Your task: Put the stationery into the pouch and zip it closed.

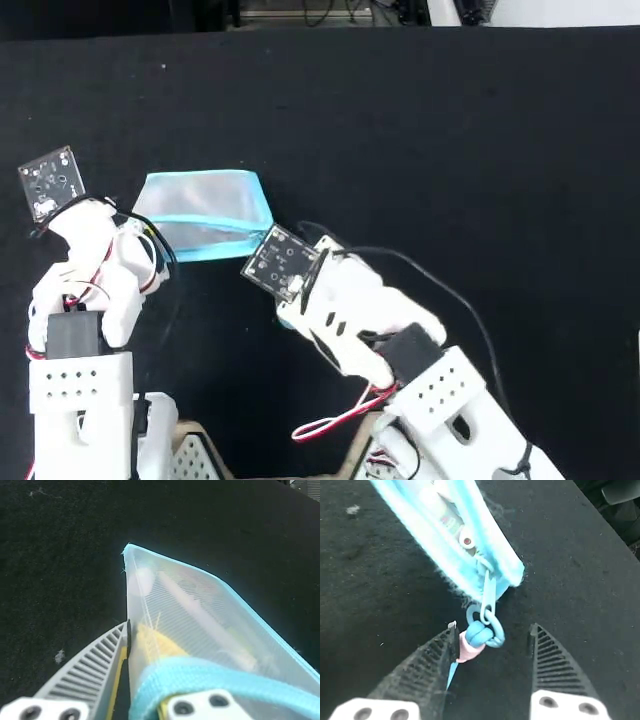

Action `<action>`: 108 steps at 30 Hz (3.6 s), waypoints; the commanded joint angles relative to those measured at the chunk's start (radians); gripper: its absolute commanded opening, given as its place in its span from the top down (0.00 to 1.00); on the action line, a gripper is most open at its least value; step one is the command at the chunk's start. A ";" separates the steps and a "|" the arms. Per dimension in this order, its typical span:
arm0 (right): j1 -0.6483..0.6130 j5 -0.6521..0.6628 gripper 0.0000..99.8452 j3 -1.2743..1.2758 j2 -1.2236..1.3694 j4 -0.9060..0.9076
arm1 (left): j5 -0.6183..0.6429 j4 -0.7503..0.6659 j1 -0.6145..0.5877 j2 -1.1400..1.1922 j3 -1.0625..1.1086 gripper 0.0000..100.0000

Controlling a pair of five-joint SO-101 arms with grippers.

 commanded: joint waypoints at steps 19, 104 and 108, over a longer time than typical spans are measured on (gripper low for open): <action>0.018 -0.091 0.98 -0.018 -0.033 -0.072 | 0.003 -0.029 -0.001 -0.015 -0.019 0.97; 0.089 -0.031 0.99 -0.197 -0.031 0.025 | 0.003 0.029 -0.001 -0.017 -0.056 0.97; 0.097 -0.021 0.99 -0.228 -0.031 0.025 | 0.003 0.029 -0.001 -0.017 -0.056 0.97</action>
